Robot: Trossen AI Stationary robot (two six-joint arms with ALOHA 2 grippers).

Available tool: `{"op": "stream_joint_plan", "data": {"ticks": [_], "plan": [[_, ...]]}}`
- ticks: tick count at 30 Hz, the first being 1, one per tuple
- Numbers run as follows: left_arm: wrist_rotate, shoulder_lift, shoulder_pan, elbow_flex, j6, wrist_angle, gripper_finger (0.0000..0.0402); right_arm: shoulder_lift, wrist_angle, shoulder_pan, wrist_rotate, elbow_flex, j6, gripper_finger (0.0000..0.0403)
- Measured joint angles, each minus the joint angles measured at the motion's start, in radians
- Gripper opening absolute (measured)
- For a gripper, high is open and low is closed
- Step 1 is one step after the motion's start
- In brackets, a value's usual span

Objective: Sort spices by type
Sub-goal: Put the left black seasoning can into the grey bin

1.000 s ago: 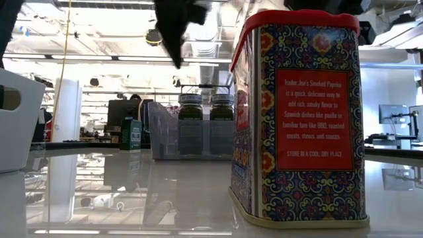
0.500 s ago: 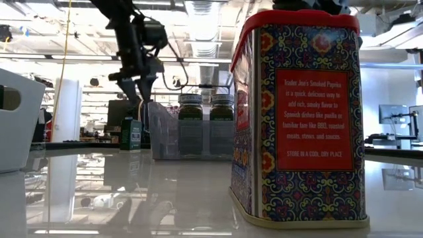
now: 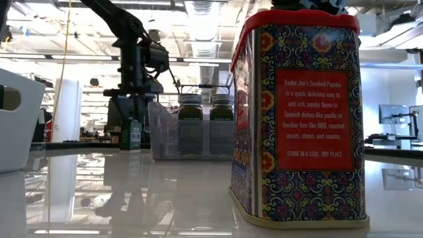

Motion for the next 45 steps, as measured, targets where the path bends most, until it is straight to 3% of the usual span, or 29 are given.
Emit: {"op": "stream_joint_plan", "data": {"ticks": [11,23,26,32,39,42,45], "plan": [[0.009,0.006,0.011,-0.077,-0.033,0.071,0.0243,0.0,0.0,-0.012,0.0,0.0,-0.002,0.0338],[0.034,0.005,0.01,-0.085,-0.031,0.091,0.0118,0.0,0.002,-0.012,0.001,0.0,-0.002,0.0338],[0.083,-0.003,0.008,-0.073,0.006,0.072,0.0117,0.0,0.002,-0.012,0.001,0.0,-0.003,0.0338],[0.086,-0.113,-0.046,-0.03,0.058,-0.019,0.0117,0.0,0.0,-0.005,0.002,0.0,-0.01,0.0338],[0.079,-0.371,-0.253,-0.02,-0.007,-0.147,0.0117,0.0,0.001,0.02,0.003,0.001,-0.053,0.0338],[0.06,-0.473,-0.43,-0.02,-0.09,-0.207,0.0117,0.0,0.001,0.034,0.003,0.001,-0.065,0.0338],[-0.024,-0.538,-0.657,-0.02,-0.249,-0.214,0.0117,0.0,0.001,0.049,0.003,0.001,-0.068,0.0338]]}}
